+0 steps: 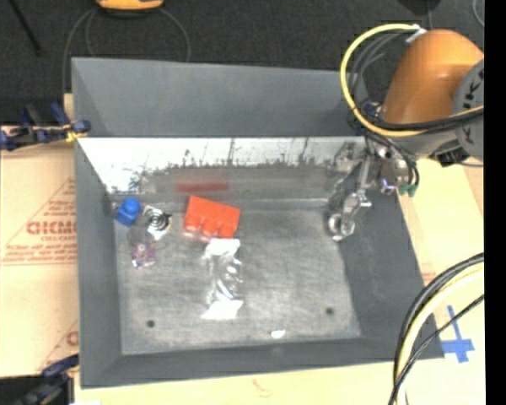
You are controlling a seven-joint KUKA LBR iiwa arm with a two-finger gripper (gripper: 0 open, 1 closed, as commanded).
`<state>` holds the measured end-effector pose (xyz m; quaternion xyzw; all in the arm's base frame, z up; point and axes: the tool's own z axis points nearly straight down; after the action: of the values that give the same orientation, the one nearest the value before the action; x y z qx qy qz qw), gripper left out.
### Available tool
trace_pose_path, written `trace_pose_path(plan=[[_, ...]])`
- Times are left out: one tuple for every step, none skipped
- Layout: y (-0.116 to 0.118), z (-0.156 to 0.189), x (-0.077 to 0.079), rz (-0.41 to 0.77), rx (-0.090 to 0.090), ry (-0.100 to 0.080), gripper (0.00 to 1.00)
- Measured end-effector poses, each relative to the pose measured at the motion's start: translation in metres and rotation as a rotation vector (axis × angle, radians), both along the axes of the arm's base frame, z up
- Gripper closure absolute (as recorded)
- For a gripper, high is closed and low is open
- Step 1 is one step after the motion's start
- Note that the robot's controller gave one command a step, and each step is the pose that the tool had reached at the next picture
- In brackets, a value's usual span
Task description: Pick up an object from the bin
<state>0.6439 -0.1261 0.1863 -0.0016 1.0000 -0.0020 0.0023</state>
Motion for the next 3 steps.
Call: trace_pose_path(plan=[[0.068,-0.086,0.005,0.293,0.004,0.006,0.0],[0.127,-0.095,-0.021,0.27,0.007,0.004,0.0],[0.203,-0.111,-0.008,0.371,-0.001,-0.01,0.0]])
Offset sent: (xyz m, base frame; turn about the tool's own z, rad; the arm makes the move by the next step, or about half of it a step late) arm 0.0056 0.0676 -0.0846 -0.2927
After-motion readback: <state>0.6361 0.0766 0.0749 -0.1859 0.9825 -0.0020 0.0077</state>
